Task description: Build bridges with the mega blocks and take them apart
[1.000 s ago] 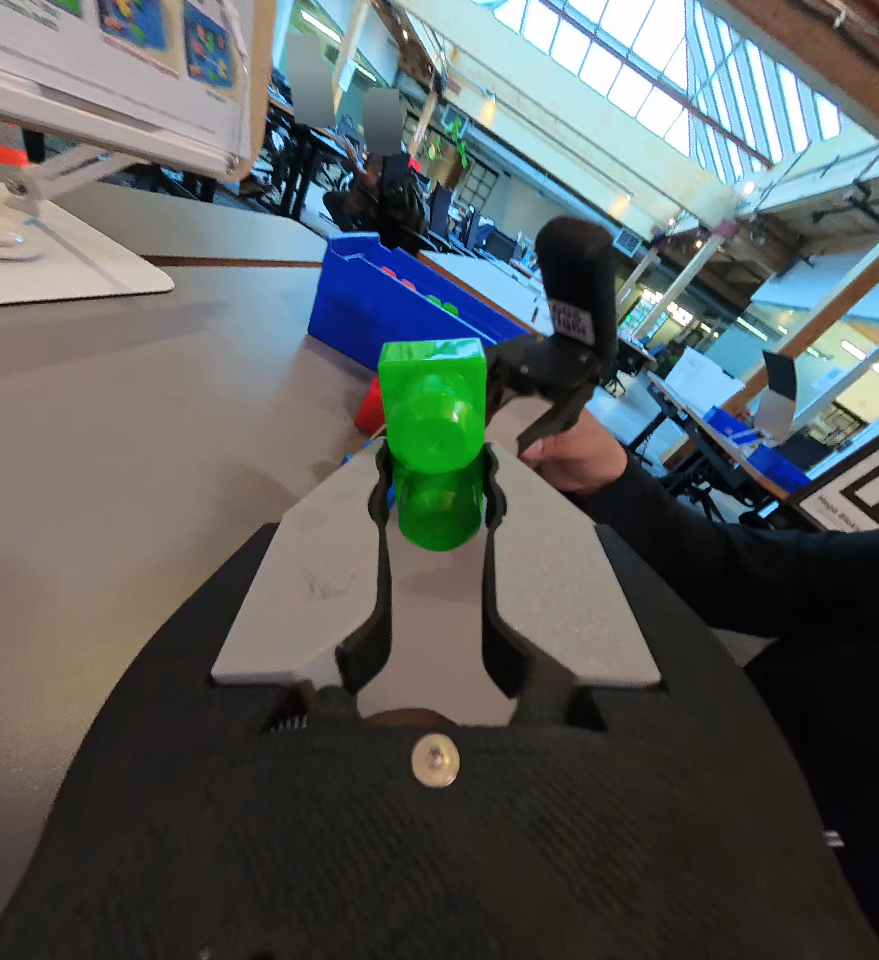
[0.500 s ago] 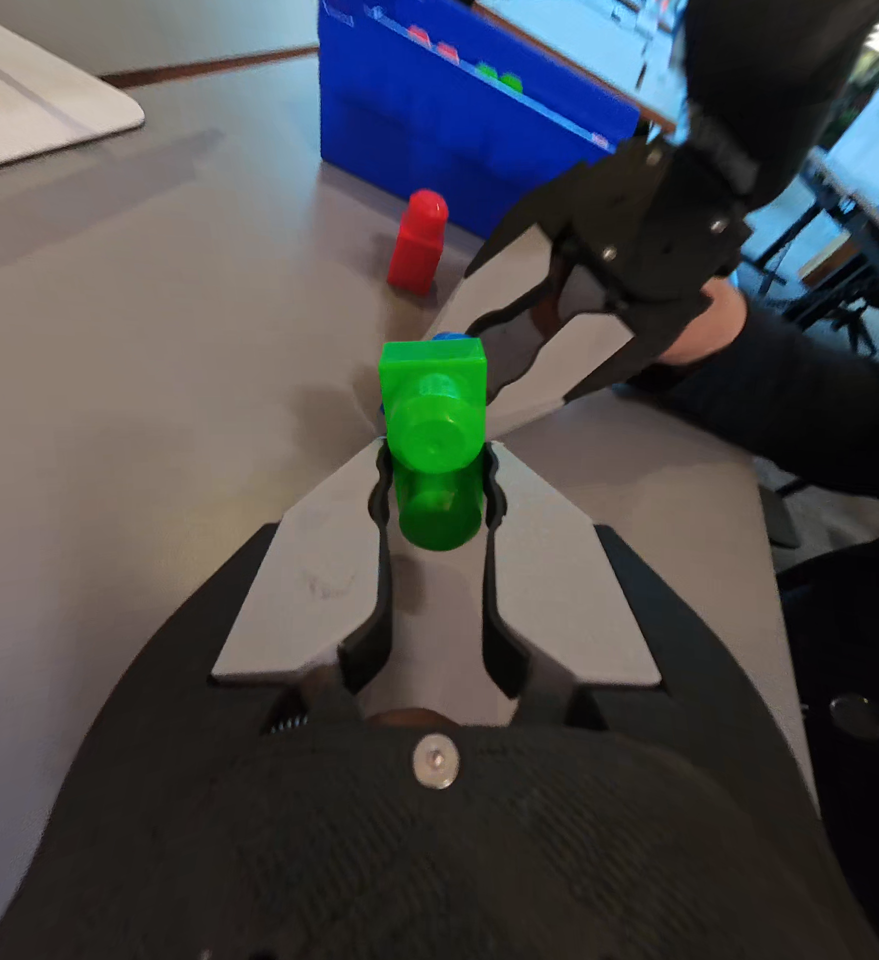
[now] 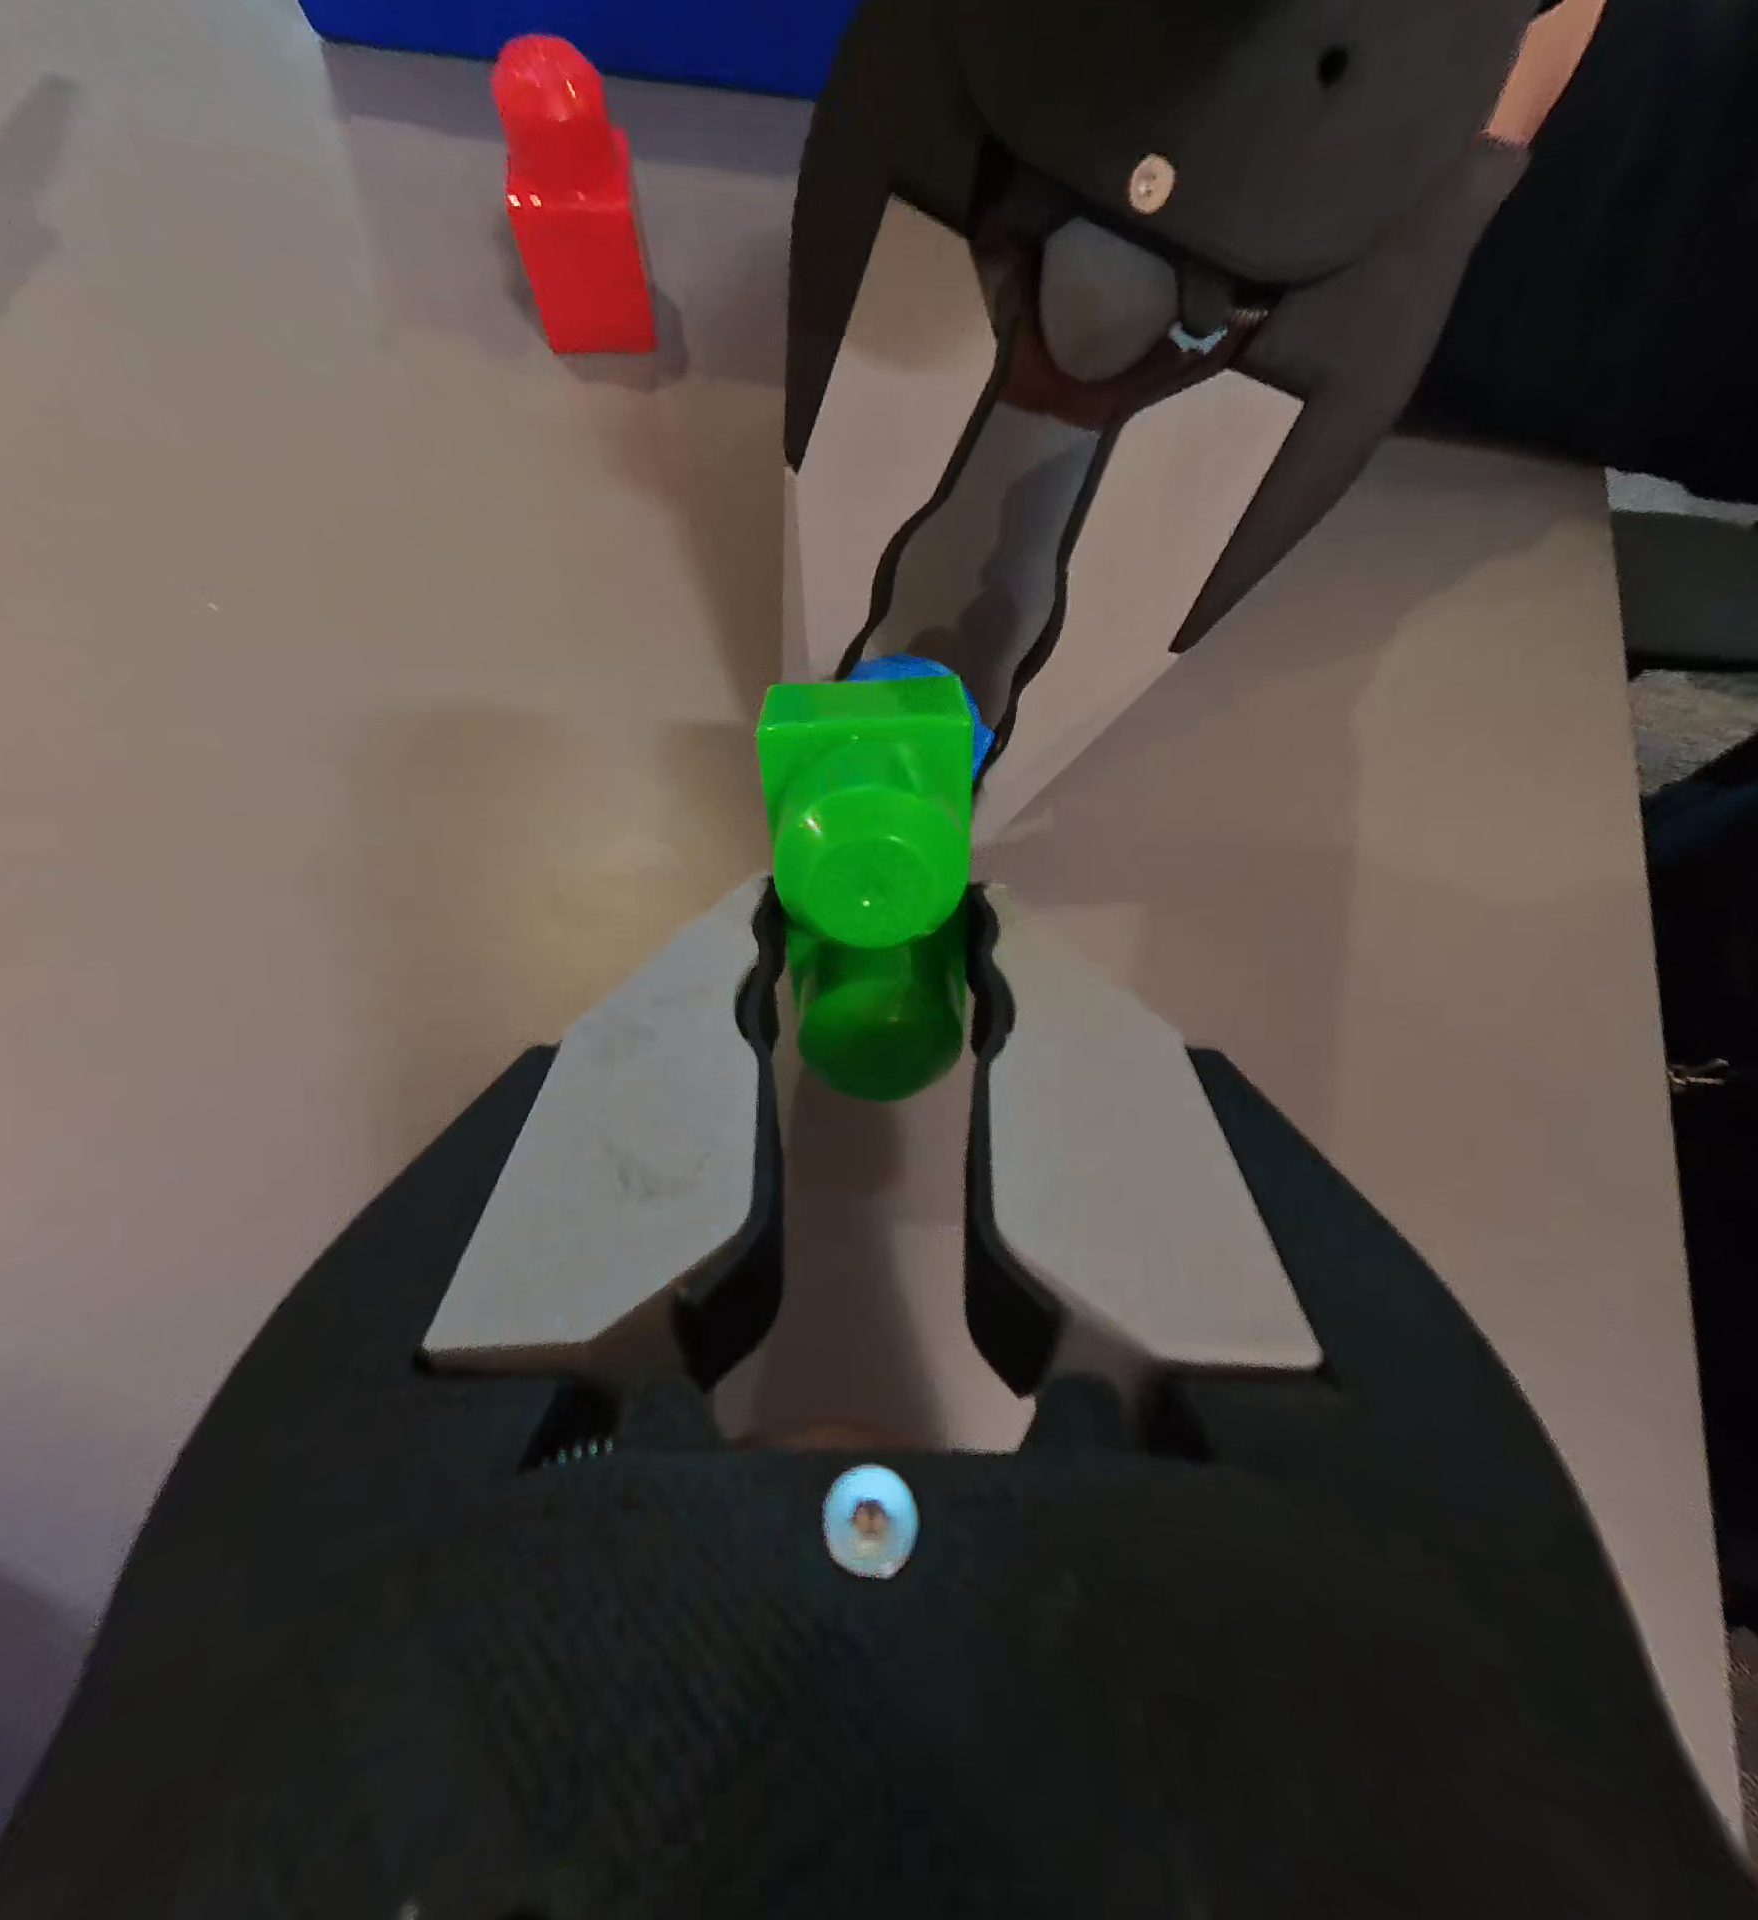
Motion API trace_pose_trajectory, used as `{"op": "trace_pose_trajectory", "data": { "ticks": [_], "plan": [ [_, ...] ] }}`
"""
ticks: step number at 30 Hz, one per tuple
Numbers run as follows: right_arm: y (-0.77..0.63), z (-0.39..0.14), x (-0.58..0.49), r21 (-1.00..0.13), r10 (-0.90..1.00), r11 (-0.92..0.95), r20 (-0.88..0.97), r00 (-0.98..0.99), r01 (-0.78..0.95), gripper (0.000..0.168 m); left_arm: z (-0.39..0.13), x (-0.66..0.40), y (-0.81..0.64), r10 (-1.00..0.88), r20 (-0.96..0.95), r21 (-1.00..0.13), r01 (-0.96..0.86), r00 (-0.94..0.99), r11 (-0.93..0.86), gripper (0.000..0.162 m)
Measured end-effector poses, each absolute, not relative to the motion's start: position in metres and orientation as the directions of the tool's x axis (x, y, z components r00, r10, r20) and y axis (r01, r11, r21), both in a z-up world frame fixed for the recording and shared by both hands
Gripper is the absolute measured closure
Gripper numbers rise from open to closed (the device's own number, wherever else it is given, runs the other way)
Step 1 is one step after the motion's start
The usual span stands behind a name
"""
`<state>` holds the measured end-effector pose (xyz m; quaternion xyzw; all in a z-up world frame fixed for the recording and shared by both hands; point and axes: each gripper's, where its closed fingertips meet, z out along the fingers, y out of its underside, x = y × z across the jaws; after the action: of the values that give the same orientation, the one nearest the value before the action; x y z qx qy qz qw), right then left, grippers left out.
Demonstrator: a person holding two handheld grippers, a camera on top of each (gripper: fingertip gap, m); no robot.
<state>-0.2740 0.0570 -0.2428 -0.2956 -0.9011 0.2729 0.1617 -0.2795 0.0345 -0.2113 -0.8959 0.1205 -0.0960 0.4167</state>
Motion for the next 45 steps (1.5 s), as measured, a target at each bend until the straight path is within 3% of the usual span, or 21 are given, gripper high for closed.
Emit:
{"op": "trace_pose_trajectory", "data": {
  "ticks": [6,16,29,45],
  "plan": [
    [0.053,-0.247,-0.27,-0.535,0.584,0.736,0.189,-0.79,0.416,0.135,-0.207,-0.277,0.033,-0.312,0.08,-0.712,-0.165,0.947,-0.683,0.13],
    [0.048,-0.239,-0.269,-0.589,0.603,0.684,0.125,-0.788,0.43,0.135,-0.214,-0.273,0.021,-0.338,0.062,-0.444,-0.277,0.939,-0.852,0.13],
    [0.054,-0.226,-0.266,-0.671,0.629,0.559,-0.041,-0.776,0.488,0.135,-0.209,-0.267,0.037,-0.24,0.227,-0.657,-0.033,0.944,-0.753,0.129],
    [0.062,-0.231,-0.267,-0.679,0.629,0.514,-0.118,-0.768,0.525,0.131,-0.195,-0.291,0.027,-0.147,0.14,-0.665,-0.017,0.979,-0.746,0.13]
  ]
}}
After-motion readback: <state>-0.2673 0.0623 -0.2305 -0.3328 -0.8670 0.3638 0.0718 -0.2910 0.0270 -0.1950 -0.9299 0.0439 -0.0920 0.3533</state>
